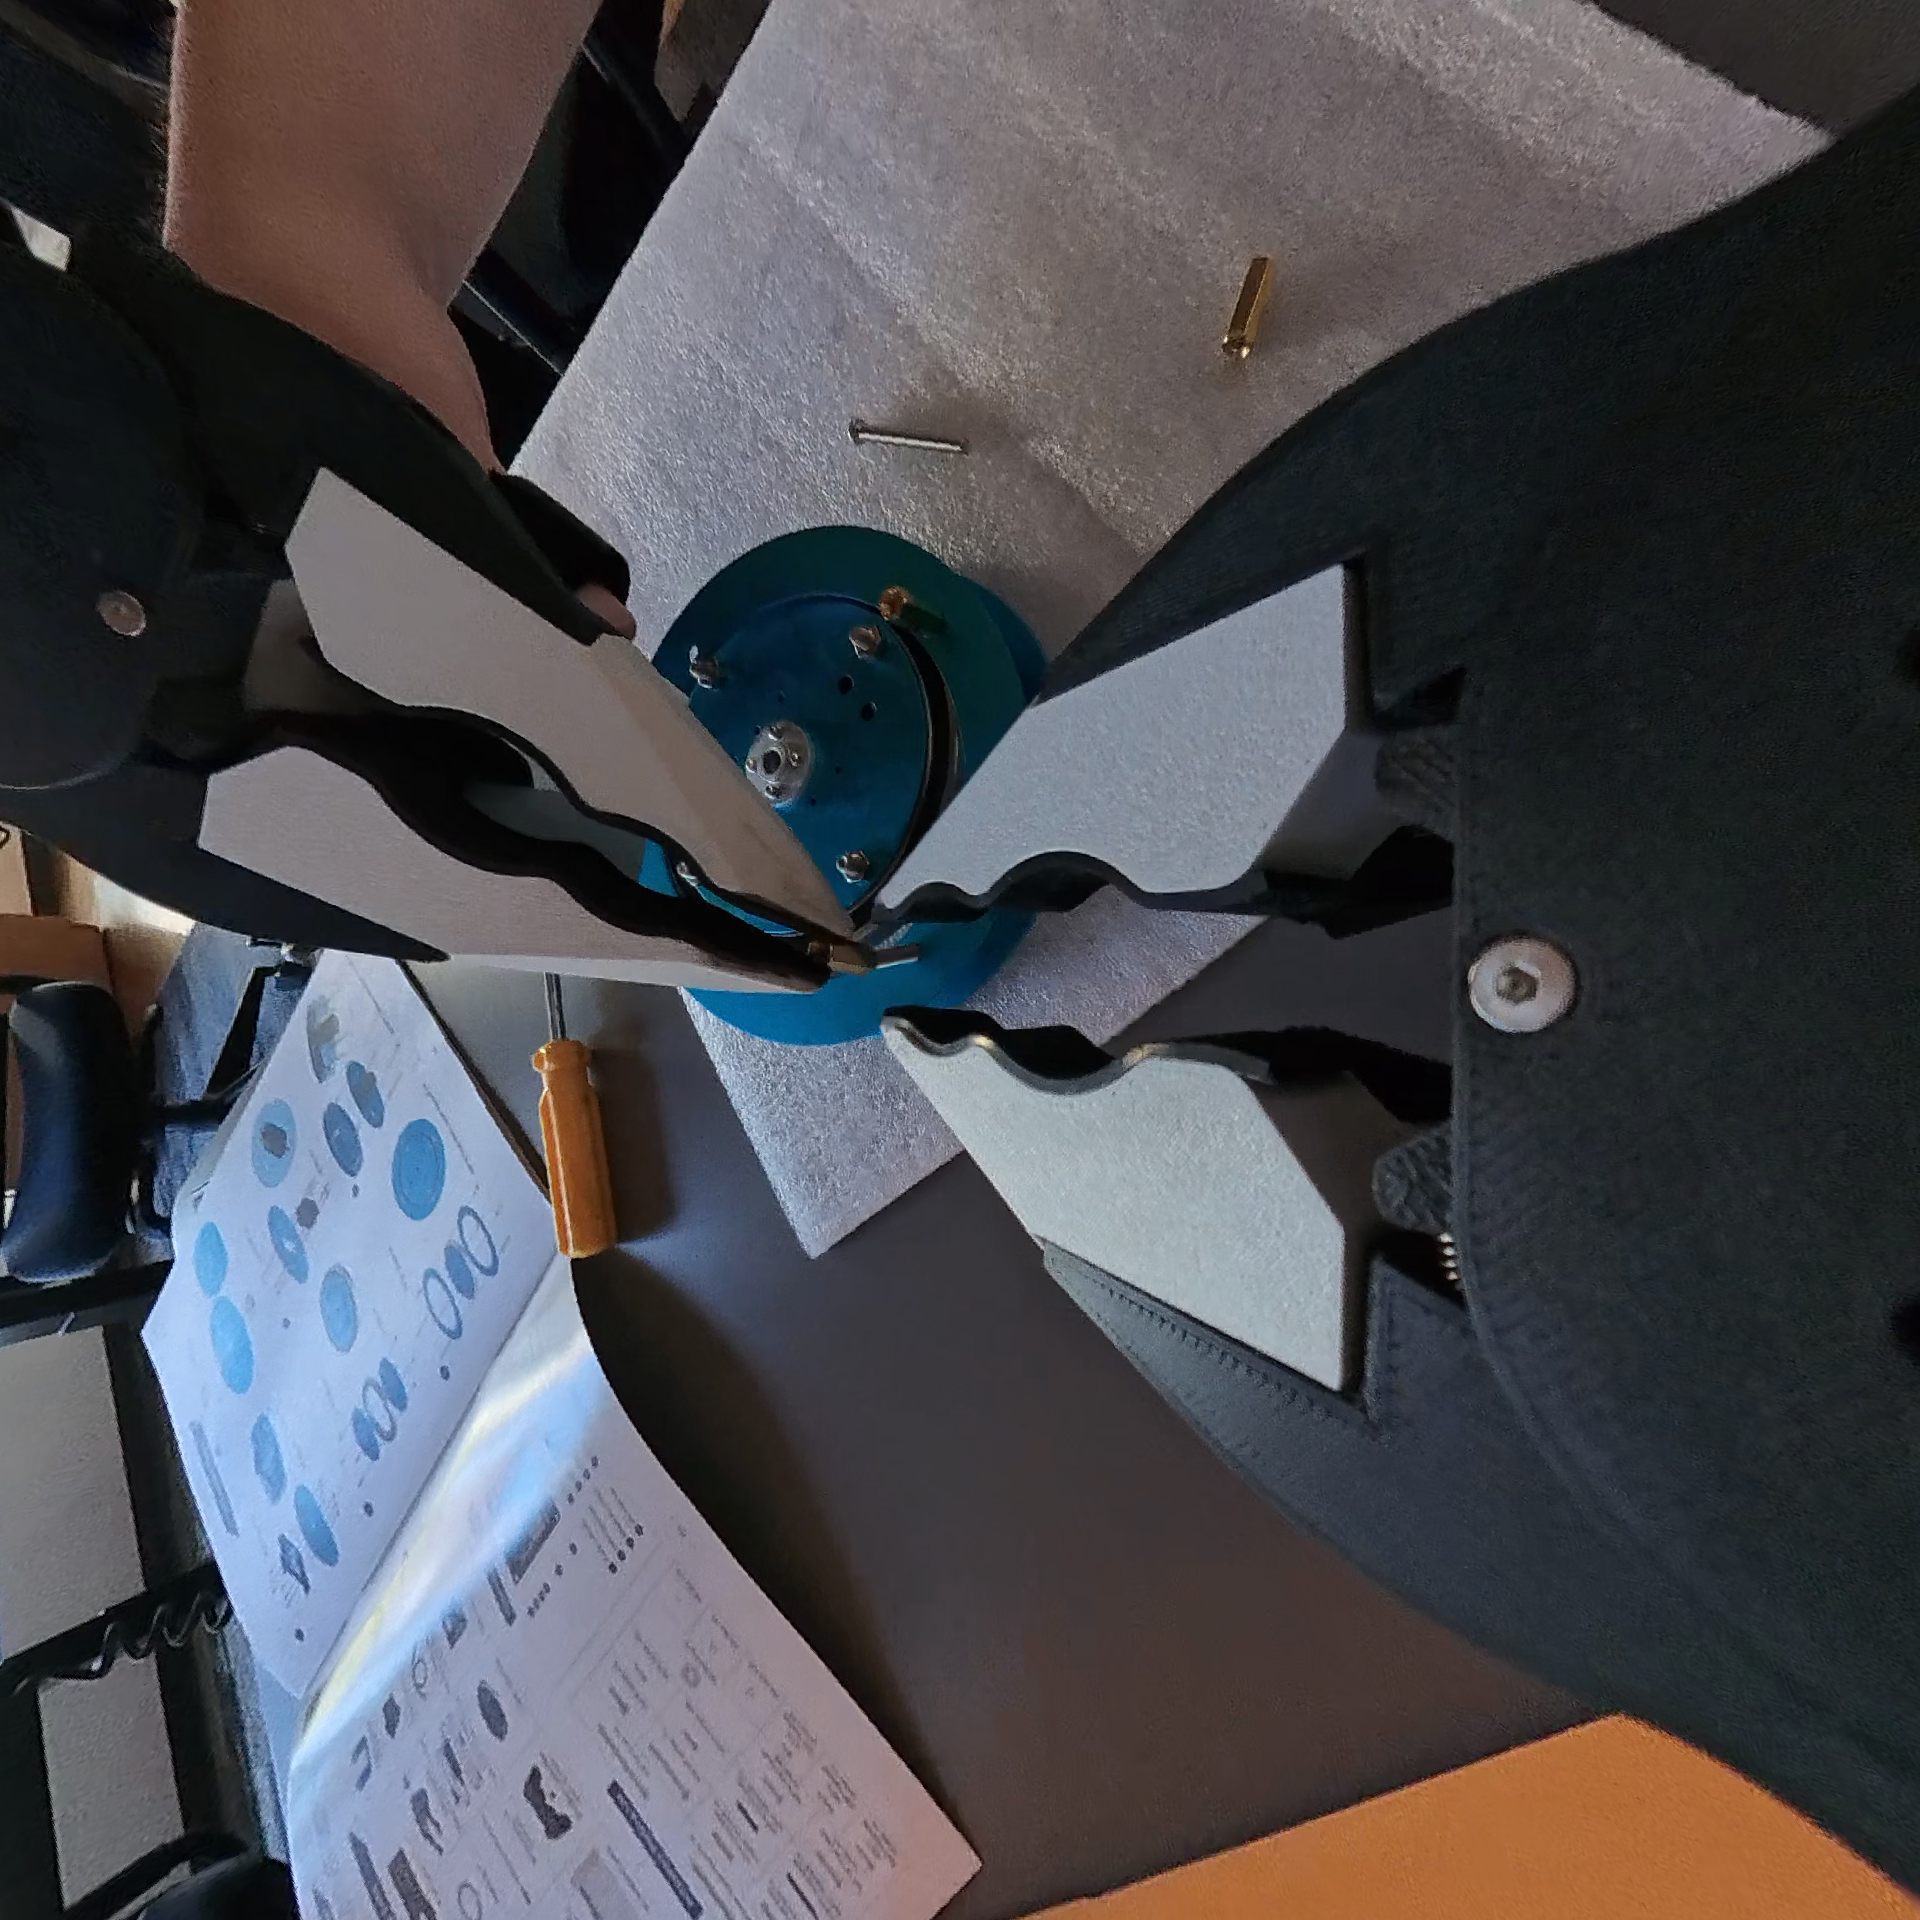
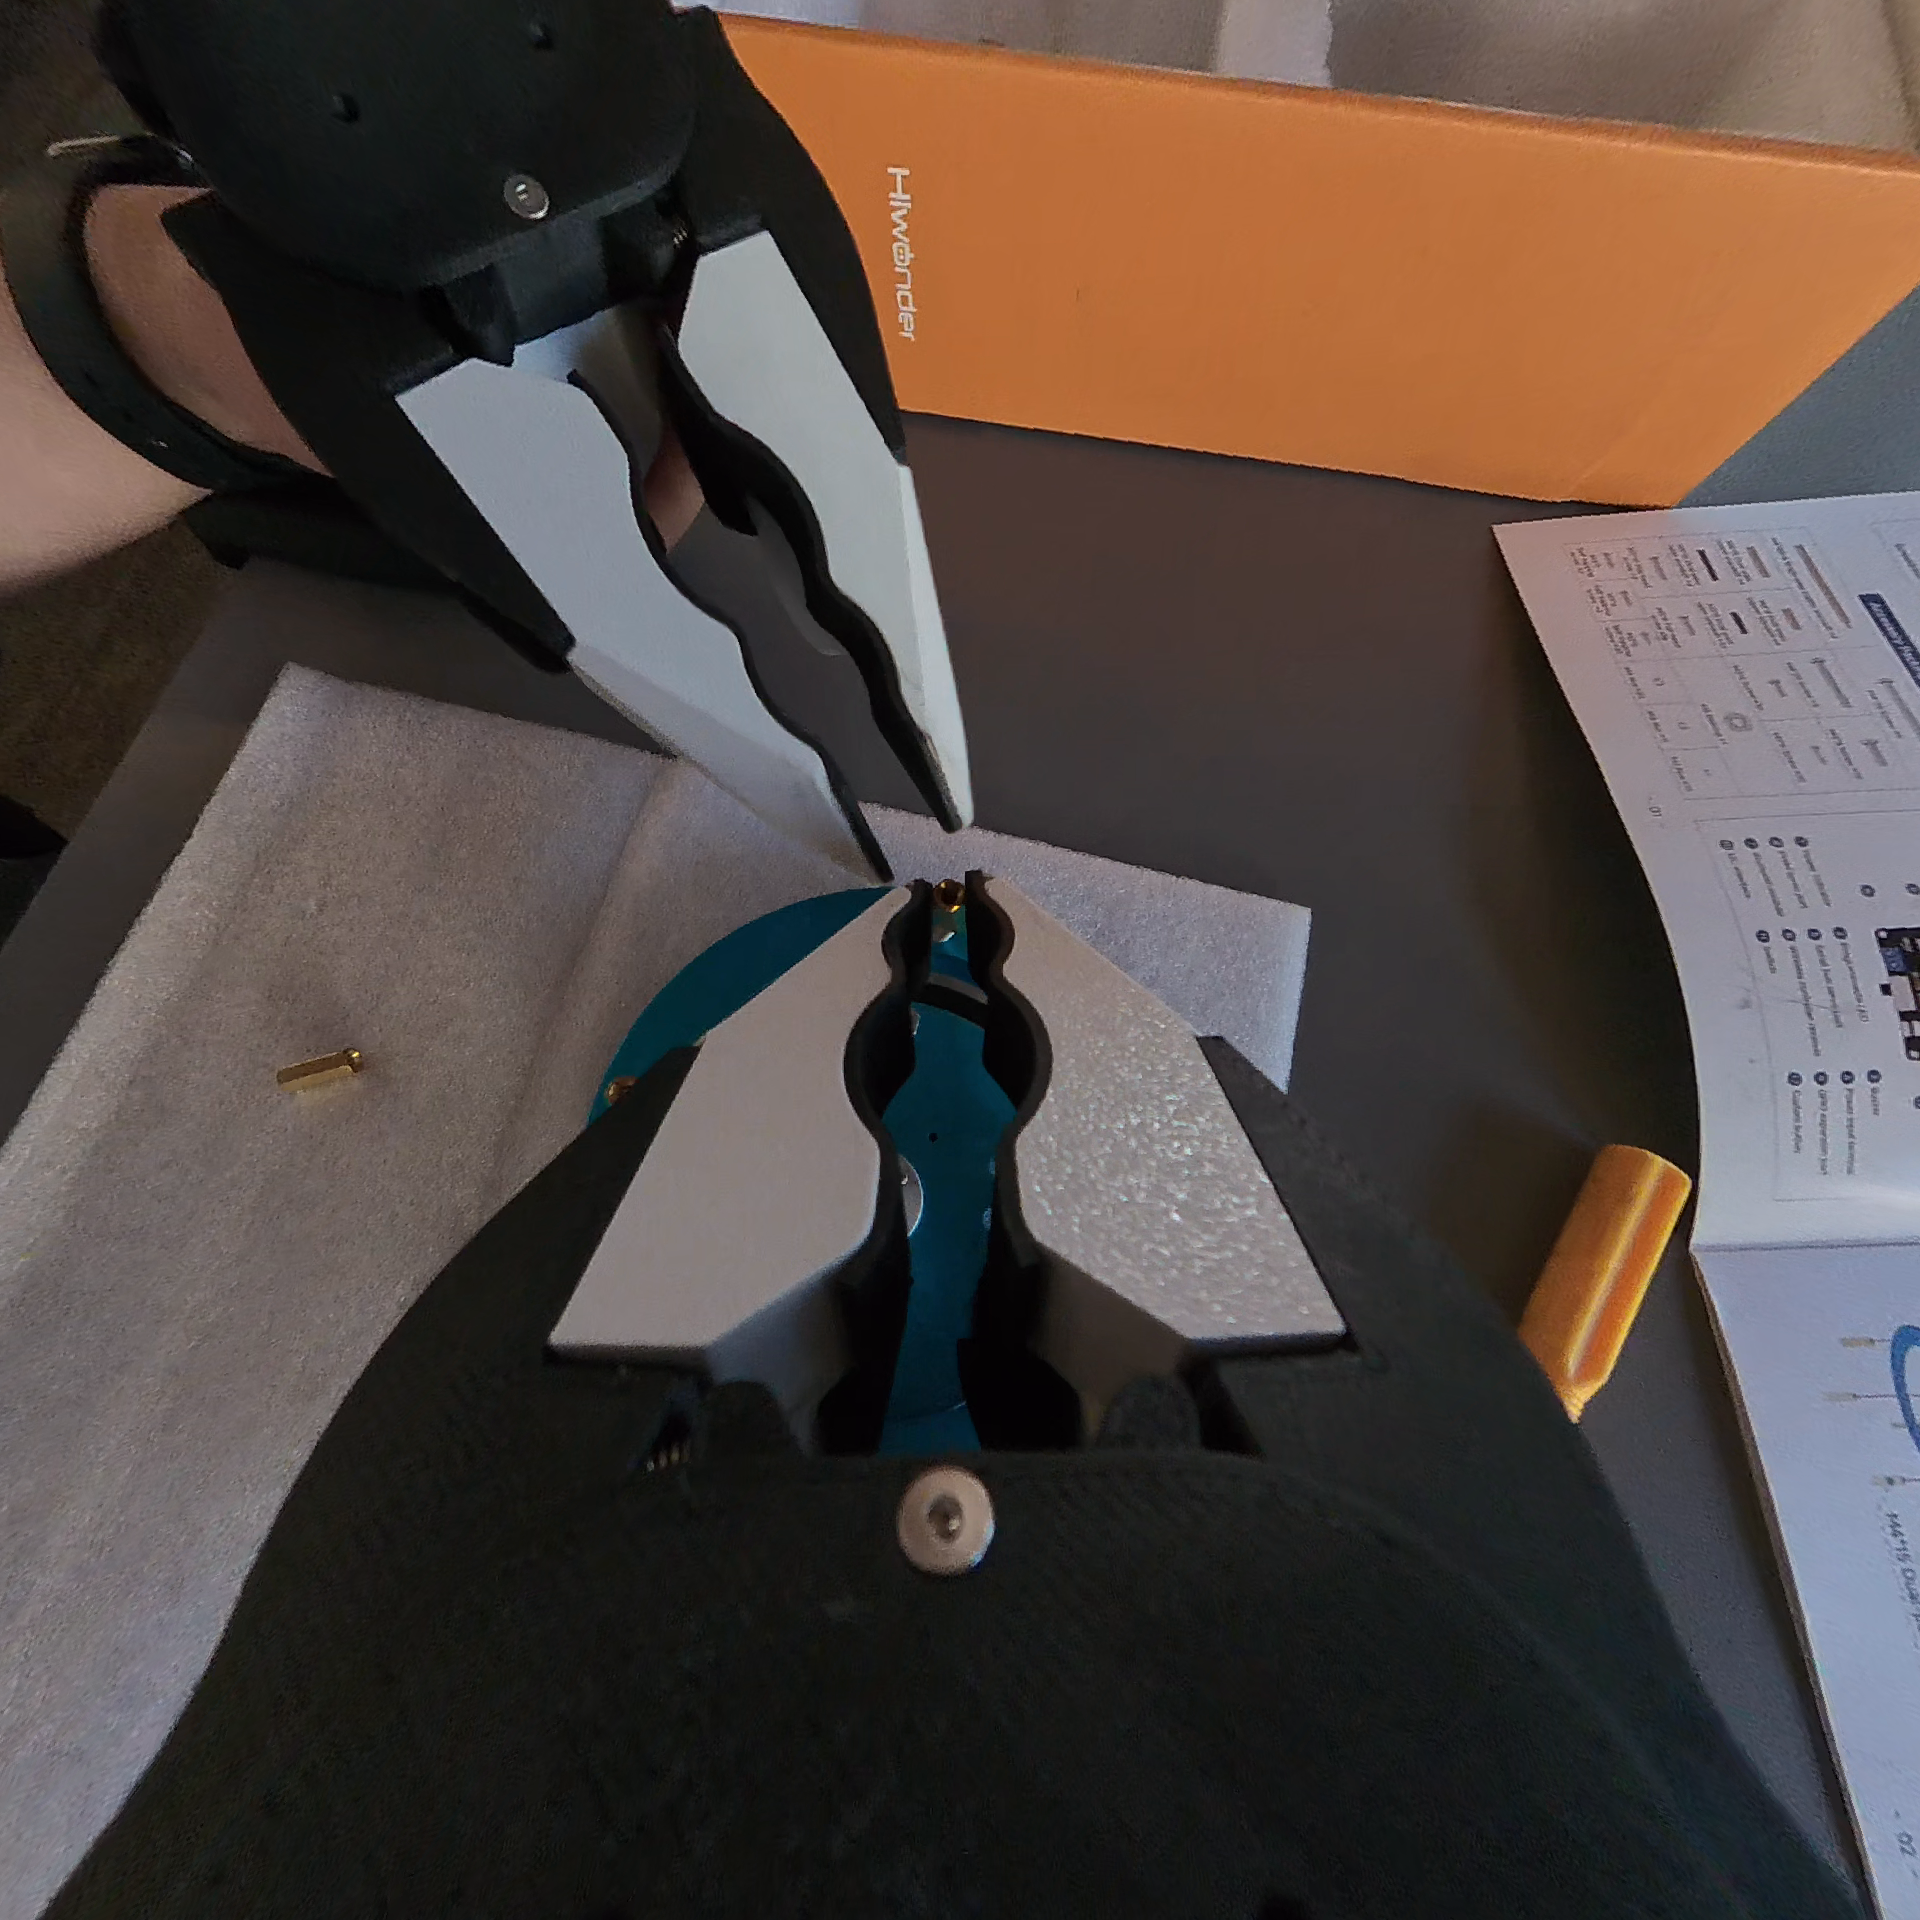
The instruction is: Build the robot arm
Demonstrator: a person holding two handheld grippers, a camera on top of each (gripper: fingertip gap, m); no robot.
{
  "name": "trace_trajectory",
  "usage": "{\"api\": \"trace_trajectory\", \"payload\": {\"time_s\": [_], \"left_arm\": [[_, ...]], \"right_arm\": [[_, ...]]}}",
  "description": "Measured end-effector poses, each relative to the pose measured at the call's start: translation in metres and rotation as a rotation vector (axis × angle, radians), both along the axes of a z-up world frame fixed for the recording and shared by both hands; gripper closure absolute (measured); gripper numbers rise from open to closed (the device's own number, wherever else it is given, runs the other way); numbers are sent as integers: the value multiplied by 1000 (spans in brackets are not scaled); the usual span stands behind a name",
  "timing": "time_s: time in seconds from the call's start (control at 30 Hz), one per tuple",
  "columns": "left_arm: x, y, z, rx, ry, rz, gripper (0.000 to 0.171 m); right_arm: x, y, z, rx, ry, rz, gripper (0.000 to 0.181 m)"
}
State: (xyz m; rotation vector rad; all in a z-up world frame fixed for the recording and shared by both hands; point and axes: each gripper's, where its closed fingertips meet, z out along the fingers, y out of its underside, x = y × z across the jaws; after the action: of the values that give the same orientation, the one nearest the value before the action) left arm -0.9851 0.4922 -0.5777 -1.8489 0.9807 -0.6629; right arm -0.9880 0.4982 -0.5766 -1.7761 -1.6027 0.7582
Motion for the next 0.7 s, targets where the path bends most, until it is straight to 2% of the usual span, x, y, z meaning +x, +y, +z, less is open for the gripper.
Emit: {"api": "trace_trajectory", "payload": {"time_s": [0.37, 0.63, 0.7], "left_arm": [[12, 6, -11, 96, 140, -39, 164], [14, 6, -13, 137, 153, -57, 167], [14, 7, -13, 136, 151, -51, 167]], "right_arm": [[1, 1, 0, -105, 36, -43, 176], [2, 0, -1, -159, 3, -48, 176], [3, 0, 1, -160, -8, -21, 170]]}}
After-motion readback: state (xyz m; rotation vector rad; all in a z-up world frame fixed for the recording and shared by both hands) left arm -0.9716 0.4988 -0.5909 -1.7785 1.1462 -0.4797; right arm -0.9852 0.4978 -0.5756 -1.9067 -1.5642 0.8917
